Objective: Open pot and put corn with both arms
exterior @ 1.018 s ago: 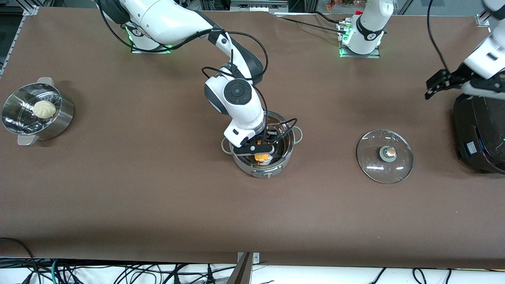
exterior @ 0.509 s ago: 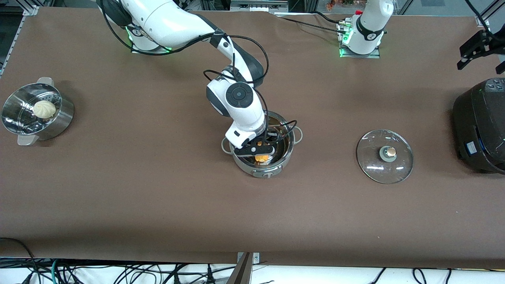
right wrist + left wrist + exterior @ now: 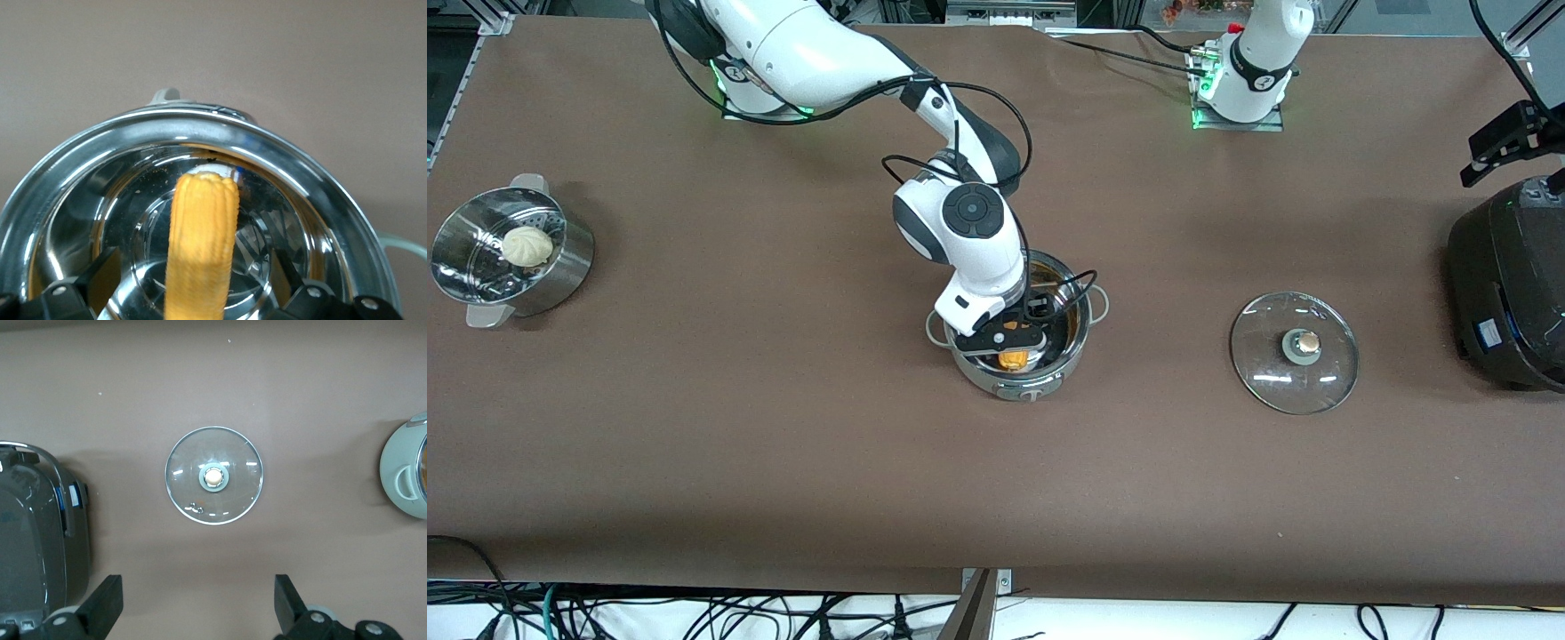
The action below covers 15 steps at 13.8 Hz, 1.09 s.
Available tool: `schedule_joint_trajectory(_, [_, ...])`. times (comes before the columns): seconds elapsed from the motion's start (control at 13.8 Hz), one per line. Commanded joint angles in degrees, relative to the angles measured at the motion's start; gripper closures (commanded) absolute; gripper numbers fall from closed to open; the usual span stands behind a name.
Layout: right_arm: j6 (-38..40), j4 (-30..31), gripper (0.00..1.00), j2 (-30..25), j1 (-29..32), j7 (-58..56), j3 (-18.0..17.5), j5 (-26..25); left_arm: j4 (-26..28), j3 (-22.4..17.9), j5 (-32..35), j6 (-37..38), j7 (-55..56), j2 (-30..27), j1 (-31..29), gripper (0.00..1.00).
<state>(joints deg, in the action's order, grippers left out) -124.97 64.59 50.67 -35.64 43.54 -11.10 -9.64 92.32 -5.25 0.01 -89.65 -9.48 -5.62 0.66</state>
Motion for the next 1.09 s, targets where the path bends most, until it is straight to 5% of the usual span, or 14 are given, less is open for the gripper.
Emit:
schedule_joint_trajectory(0.0, [3.57,-1.92,0.00,-1.44,-0.14,0.15,0.20,-1.17,-3.28,-0.29,-0.80,2.02,0.16,2.62,0.57,0.00])
schedule_joint_trajectory(0.29, [17.69,-1.74,0.00,-10.12,4.51,-14.22,0.38,-0.56,-3.20,-0.81,-0.89,2.11,0.95,3.77,2.94,0.00])
schedule_joint_trajectory(0.65, [33.27,-1.57,0.00,-19.19,17.25,-32.44,0.55,5.77,-3.28,-0.64,-1.94,2.11,6.84,4.12,4.88,0.00])
schedule_joint_trajectory(1.02, [42.95,-1.48,0.00,-24.38,22.10,-41.39,9.75,5.86,-3.20,-0.55,-2.12,1.93,6.75,5.79,4.35,0.00])
